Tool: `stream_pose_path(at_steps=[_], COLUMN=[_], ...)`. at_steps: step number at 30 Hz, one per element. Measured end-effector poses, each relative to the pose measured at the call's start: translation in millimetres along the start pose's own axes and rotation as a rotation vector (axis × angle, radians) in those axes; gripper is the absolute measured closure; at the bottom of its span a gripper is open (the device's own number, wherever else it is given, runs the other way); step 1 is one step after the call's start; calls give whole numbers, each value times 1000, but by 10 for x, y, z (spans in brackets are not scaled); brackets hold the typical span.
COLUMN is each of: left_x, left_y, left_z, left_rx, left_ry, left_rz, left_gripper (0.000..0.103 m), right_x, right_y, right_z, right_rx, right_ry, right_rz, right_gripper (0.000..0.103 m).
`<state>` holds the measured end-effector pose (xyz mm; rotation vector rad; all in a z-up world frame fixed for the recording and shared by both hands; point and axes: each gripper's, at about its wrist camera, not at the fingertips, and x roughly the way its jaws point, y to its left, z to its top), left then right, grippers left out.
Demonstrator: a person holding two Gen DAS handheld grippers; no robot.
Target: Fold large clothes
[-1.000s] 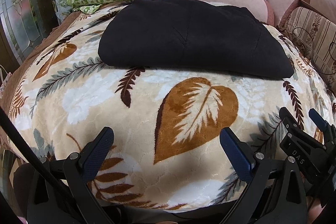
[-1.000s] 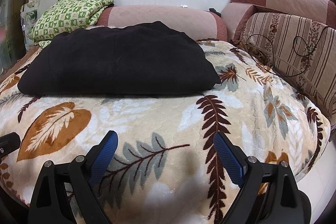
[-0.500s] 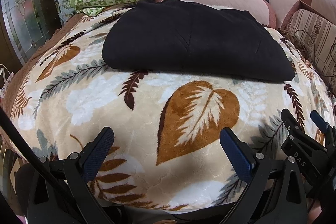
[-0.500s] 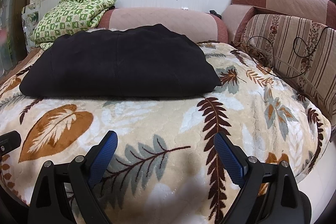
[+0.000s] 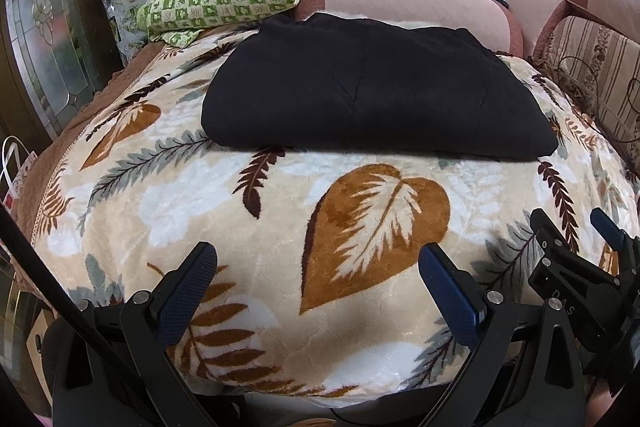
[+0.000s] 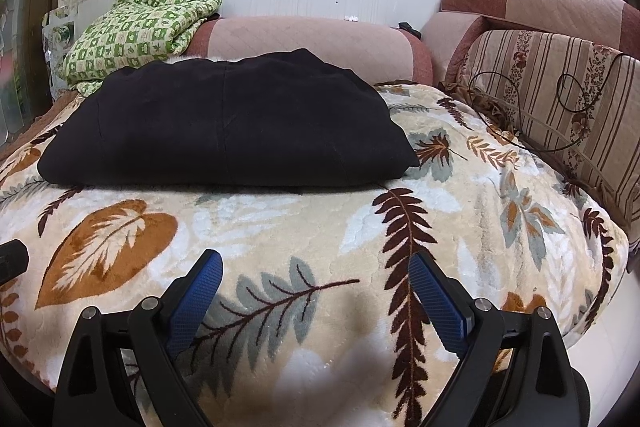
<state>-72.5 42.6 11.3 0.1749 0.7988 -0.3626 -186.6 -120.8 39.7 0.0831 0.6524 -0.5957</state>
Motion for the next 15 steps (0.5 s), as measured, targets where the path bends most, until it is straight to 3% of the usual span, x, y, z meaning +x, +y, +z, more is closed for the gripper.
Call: stream_pose_path(at_steps=[15], left_x=[-76], left_y=[-1], left_z=[-2], left_rx=[9], left_ry=[-24], left_rz=[24], left_gripper=[3], right_x=[-33], right_y=[-10], right_z=[-1], right_rx=[-4], right_ry=[-5], right_rz=[22], right_gripper=[4])
